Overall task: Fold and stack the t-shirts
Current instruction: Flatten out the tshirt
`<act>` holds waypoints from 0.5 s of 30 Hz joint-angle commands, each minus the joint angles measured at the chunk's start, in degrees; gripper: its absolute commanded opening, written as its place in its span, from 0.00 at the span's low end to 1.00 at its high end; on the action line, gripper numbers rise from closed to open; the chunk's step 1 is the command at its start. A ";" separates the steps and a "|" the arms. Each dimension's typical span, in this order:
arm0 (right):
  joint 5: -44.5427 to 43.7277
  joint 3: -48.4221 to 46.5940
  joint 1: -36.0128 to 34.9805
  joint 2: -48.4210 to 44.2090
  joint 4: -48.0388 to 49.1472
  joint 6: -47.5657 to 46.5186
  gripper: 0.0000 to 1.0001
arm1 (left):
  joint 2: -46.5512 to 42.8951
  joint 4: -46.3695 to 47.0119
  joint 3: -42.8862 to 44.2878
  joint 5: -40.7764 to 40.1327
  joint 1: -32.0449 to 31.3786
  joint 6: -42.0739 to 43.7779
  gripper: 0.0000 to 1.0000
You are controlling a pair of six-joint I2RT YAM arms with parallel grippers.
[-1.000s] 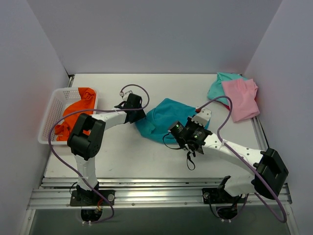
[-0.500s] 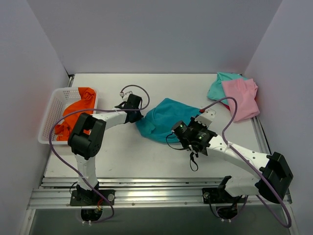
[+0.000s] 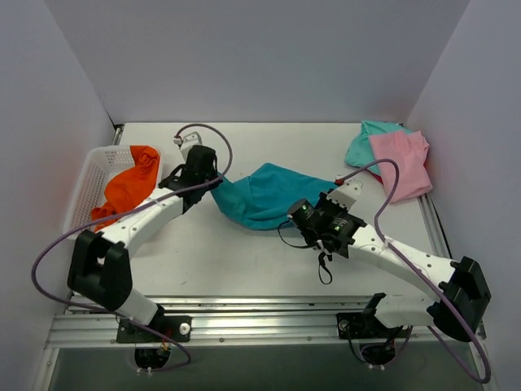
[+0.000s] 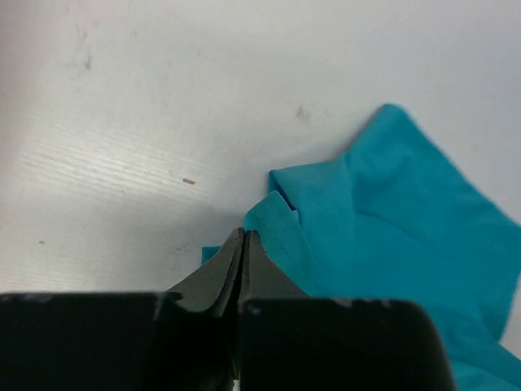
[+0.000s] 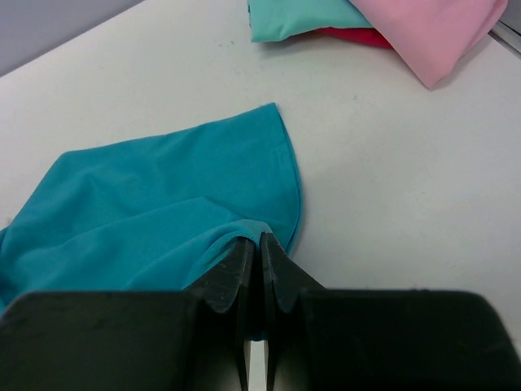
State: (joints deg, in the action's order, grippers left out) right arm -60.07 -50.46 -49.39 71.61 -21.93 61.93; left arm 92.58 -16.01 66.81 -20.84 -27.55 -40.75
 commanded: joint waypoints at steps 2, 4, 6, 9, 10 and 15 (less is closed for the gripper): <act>-4.52 -4.73 -1.76 -4.72 -4.87 -0.05 0.00 | -10.91 -2.27 -0.18 -4.12 0.22 2.25 0.02; -5.75 -6.66 -2.90 -6.91 -6.19 -1.02 0.00 | -15.57 -3.75 -0.88 -4.29 0.22 2.43 0.02; -7.24 -8.07 -5.97 -8.85 -7.50 -2.77 0.00 | -21.00 -5.08 -1.15 -4.65 0.13 2.78 0.02; -11.28 -11.50 -11.84 -13.59 -8.92 -4.53 0.00 | -28.64 -8.06 -0.63 -5.09 -0.22 3.48 0.02; -12.77 -12.38 -13.44 -15.96 -8.57 -7.06 0.00 | -30.51 -9.55 0.33 -5.00 -0.31 3.83 0.02; -11.04 -17.83 -21.53 -21.77 2.54 -22.86 0.00 | -43.85 -9.57 4.55 0.34 -1.01 9.98 0.02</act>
State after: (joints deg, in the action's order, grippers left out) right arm -67.85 -65.19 -68.47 52.53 -26.33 50.72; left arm 55.57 -25.36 66.65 -23.44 -28.08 -35.59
